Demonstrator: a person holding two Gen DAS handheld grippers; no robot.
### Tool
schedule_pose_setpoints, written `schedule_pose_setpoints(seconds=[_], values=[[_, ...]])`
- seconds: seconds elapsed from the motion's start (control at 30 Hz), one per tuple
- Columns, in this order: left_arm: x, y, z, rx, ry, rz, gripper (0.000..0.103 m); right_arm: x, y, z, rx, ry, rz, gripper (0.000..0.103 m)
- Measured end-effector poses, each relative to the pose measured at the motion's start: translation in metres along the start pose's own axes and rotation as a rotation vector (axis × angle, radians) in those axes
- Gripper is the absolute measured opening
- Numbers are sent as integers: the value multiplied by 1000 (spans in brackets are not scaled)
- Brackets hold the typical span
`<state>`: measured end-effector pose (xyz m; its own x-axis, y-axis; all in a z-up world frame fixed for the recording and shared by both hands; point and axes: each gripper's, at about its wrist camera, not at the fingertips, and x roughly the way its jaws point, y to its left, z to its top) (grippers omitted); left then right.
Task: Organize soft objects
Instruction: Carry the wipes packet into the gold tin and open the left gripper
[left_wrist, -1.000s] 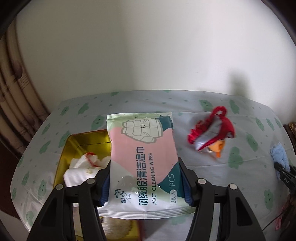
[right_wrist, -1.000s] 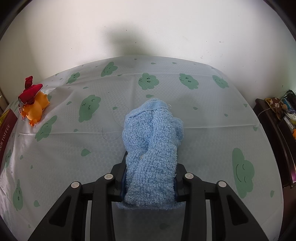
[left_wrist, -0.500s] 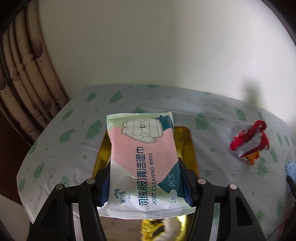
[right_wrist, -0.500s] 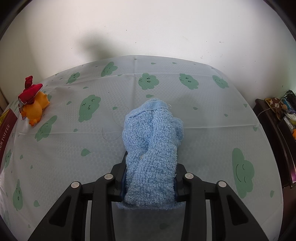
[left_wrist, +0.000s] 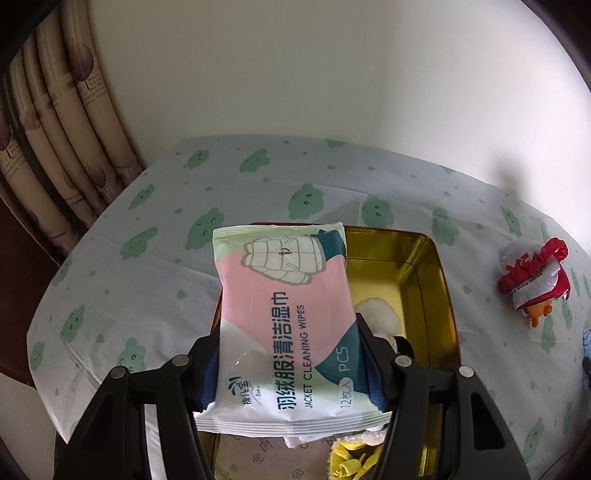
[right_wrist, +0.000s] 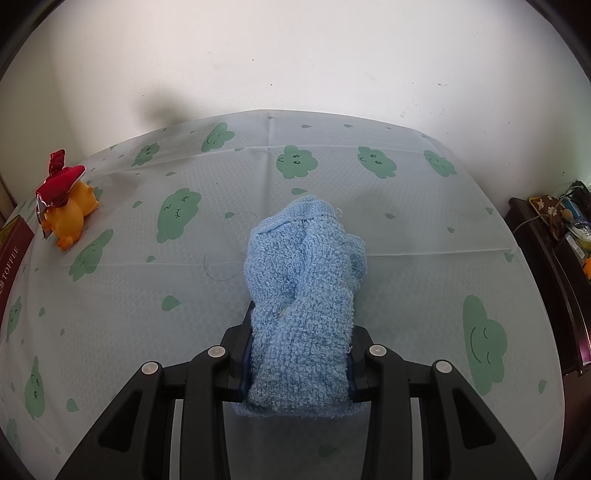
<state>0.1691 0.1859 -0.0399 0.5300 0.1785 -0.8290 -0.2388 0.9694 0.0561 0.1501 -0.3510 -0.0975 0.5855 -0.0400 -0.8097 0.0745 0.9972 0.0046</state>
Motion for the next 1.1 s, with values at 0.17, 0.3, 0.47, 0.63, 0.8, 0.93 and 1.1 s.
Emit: schedule_pose_setpoints(seconds=[0.17,0.3,0.47,0.63,0.8,0.93,1.1], values=[[5,4,1,-14,23,-5,65,0,0,0,-2,0,-2,35],[5,4,0,-11,24,12,66,0,0,0,-2,1,-3,35],[-2,7,-1,-17,22,-26,66,0,0,0,-2,1,-3,35],[-8,10,2,-11,8,-27,66,0,0,0,-3,1,-4,35],[-12,9,4,9,-2,-43,70,0,0,0,-4,1,-4,35],[-7,4,10,37,-1,-17,71,0,0,0,-4,1,-5,35],[-16,10,14,-11,-20,-52,71,-1,0,0,-5,2,-6,35]])
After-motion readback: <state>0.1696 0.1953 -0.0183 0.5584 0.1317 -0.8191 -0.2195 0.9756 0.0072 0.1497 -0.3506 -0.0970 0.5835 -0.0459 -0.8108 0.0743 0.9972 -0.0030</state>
